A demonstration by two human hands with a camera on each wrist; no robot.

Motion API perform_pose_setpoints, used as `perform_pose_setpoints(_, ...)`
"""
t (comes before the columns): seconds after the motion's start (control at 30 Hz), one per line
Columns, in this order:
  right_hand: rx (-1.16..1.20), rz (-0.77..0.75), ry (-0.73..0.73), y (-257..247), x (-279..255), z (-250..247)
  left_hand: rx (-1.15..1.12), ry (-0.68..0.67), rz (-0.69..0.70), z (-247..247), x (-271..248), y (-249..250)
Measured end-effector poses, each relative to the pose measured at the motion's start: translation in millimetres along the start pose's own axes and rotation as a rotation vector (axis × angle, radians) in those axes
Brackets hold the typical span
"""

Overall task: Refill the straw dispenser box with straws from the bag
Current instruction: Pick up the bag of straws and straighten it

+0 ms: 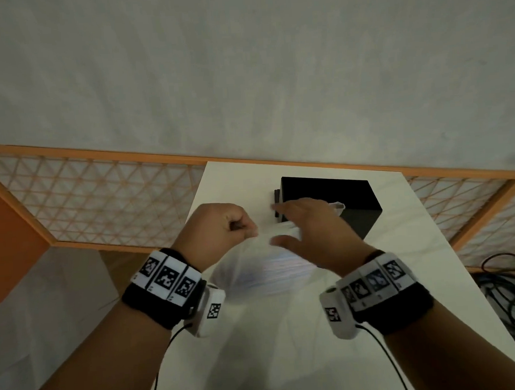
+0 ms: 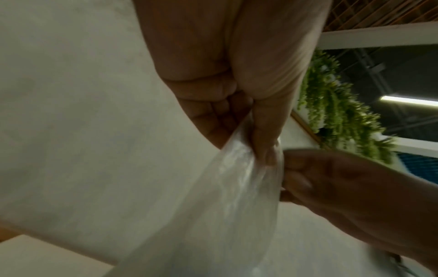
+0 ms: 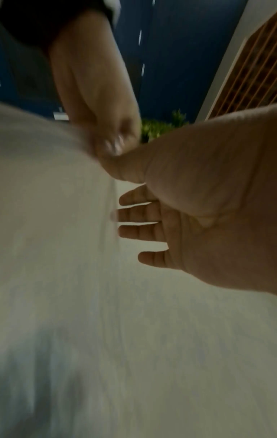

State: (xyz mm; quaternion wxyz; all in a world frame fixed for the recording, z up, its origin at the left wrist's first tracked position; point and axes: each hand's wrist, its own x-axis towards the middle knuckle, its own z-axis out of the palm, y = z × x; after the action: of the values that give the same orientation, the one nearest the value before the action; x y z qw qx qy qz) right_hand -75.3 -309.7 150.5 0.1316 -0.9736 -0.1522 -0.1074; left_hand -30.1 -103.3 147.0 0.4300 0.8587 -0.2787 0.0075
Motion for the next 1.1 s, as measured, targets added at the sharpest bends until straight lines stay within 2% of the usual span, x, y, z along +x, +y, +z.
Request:
perform_pose_setpoints(0.1,-0.059,-0.181,0.106,-20.3,15.3,17.4,0.072,0.003,0.09,2.5,0.6,11.3)
perform_pose_setpoints(0.17,-0.109,-0.199,0.044,-9.3,15.0,19.8,0.002,0.051,0.022,-8.5,-1.6,6.1)
perform_pose_setpoints(0.37,-0.179,-0.022,-0.004,41.1,-19.9,14.3,-0.168,0.156,-0.18,-35.2,-19.3,-23.4)
perform_pose_setpoints(0.53,-0.113,0.162,0.012,72.9,-45.3,14.4,-0.175,0.166,-0.22,-34.8,-24.0,-46.4)
perform_pose_setpoints(0.63,0.05,0.288,-0.01,77.0,-51.2,18.0,-0.113,0.111,-0.22,-30.0,-21.3,-59.1)
perform_pose_setpoints(0.73,0.274,0.435,-0.007,69.8,-53.8,19.6,0.041,-0.027,-0.194,-23.9,-18.4,-68.3)
perform_pose_setpoints(0.8,0.381,0.548,0.036,68.6,-52.2,20.4,0.084,-0.107,-0.225,-20.0,-16.8,-68.5)
perform_pose_setpoints(0.87,0.518,0.647,0.065,66.4,-48.7,20.5,-0.04,-0.14,-0.321,-16.4,-15.2,-62.7)
perform_pose_setpoints(0.93,0.711,0.716,0.083,65.2,-45.8,20.8,-0.163,-0.096,-0.408,-12.9,-12.6,-59.1)
perform_pose_setpoints(0.97,0.803,0.737,0.096,63.5,-43.9,20.0,-0.149,-0.072,-0.424,-11.4,-11.0,-58.3)
perform_pose_setpoints(1.03,0.803,0.73,0.106,63.2,-40.6,20.8,0.022,-0.059,-0.385,-9.1,-9.4,-56.7)
perform_pose_setpoints(1.1,0.664,0.71,0.094,61.0,-38.2,19.9,0.128,-0.065,-0.372,-7.4,-7.6,-55.5)
